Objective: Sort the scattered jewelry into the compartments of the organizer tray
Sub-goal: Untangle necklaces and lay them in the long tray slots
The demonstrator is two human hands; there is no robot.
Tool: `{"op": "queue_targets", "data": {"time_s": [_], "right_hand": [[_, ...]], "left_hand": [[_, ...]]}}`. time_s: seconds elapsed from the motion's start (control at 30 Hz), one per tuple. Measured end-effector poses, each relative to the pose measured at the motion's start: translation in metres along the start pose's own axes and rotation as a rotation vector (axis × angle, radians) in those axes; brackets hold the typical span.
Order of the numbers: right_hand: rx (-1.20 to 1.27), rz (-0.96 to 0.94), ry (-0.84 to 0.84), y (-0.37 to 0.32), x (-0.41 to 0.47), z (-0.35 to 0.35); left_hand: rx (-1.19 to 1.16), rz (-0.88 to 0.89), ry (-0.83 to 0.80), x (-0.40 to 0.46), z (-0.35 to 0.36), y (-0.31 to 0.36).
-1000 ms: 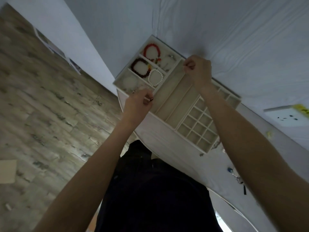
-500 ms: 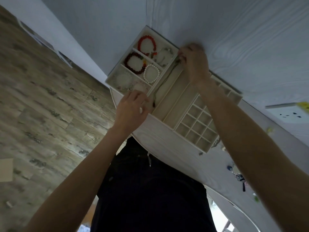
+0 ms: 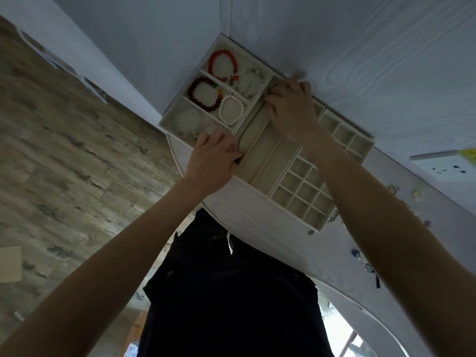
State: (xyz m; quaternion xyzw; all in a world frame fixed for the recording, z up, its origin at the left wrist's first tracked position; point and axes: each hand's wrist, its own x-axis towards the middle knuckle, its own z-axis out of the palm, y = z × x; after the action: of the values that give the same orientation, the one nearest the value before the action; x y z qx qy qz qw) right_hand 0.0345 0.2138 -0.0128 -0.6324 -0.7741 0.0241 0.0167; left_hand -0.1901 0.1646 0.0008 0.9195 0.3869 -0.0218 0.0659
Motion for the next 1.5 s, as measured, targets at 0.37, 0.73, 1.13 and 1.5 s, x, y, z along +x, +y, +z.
{"op": "queue_targets", "data": {"time_s": [0.37,0.73,1.13,1.5], "right_hand": [[0.042,0.040,-0.010,-0.003,-0.008,-0.004],[0.051,0.034,-0.107,-0.003,-0.006,-0.005],[0.028,0.092,-0.104,-0.007,-0.007,-0.004],[-0.031,0.160,-0.095,-0.011,-0.003,-0.003]], "left_hand": [[0.028,0.041,0.167,-0.025,-0.001,-0.002],[0.233,0.060,0.033,-0.028,-0.002,-0.001],[0.340,0.002,0.040,-0.036,0.008,0.007],[0.295,-0.007,0.076,-0.039,0.009,0.006]]}}
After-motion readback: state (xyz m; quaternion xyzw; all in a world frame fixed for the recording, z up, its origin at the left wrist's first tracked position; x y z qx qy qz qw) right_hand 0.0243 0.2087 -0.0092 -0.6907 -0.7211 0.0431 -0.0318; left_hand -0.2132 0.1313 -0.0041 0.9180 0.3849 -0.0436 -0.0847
